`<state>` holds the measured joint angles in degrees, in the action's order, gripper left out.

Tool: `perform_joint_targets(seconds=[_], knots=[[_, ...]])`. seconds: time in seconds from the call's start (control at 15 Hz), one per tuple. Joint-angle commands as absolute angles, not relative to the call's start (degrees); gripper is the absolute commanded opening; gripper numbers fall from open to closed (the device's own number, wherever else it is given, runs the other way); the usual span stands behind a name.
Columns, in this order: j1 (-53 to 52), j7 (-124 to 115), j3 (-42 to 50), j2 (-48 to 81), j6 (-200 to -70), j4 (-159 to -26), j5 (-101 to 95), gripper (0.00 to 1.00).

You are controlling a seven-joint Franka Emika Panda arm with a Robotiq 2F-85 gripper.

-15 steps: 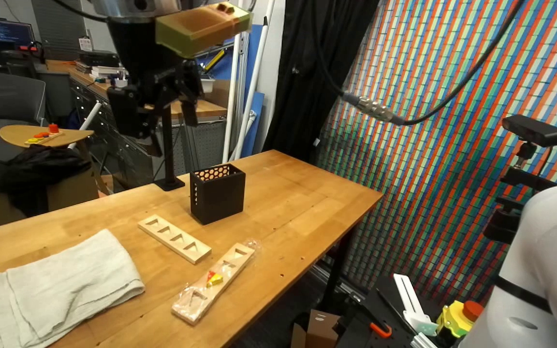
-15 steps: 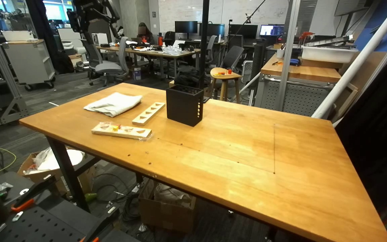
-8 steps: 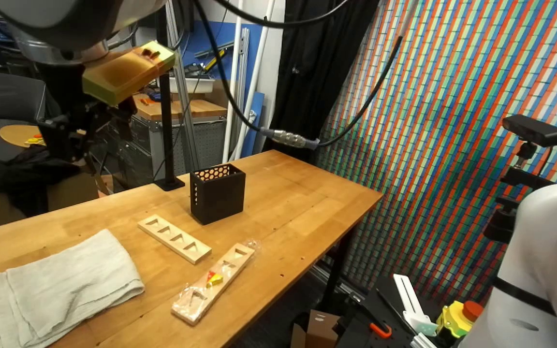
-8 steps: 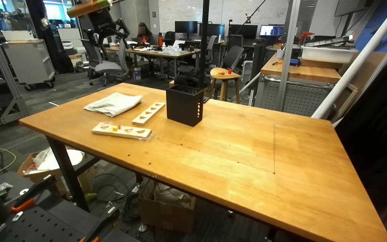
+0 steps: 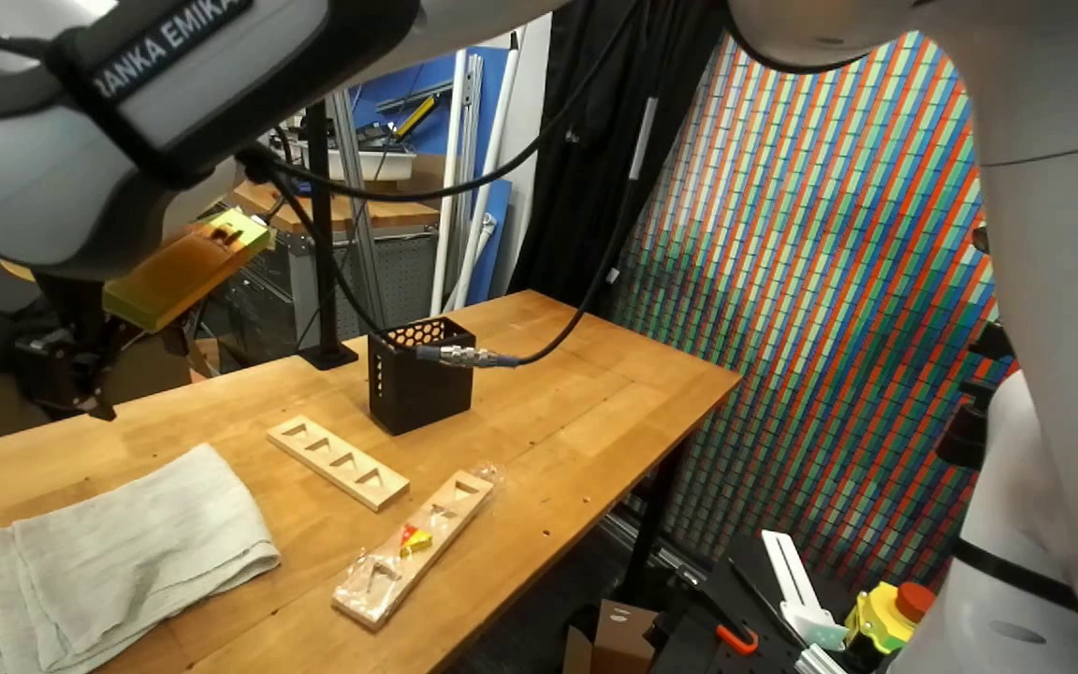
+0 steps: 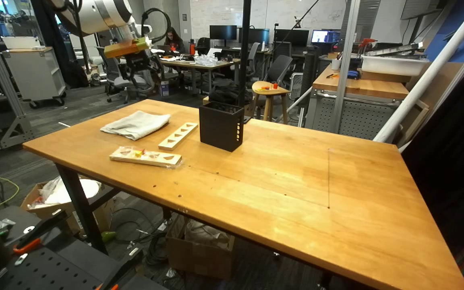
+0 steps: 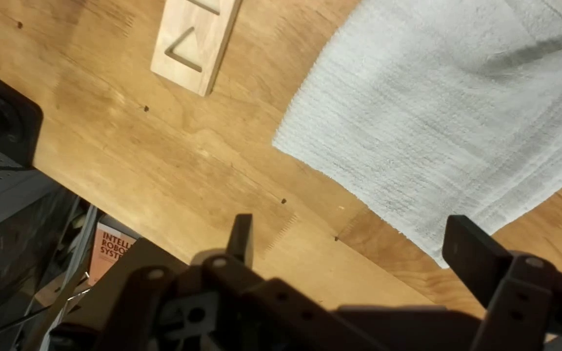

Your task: Put the white towel in the basket.

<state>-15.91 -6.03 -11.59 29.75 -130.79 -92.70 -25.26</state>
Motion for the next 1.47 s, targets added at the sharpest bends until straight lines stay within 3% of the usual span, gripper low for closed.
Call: perform_joint_targets(seconds=[0.0,1.07,1.13,1.2,1.4], knots=[[-18.1,-3.8,-9.7,36.2,-133.0,-87.1,-22.8,1.0],[-22.0,-1.6,-11.1,51.7,-137.0,-80.9,-12.9,1.0],[-22.1,-1.4,-11.2,52.1,-137.2,-80.3,-12.4,0.75],[-22.1,-1.1,-11.3,52.3,-137.2,-80.1,-12.0,0.74],[-22.3,-0.9,-11.4,51.8,-137.0,-80.0,-11.2,0.52]])
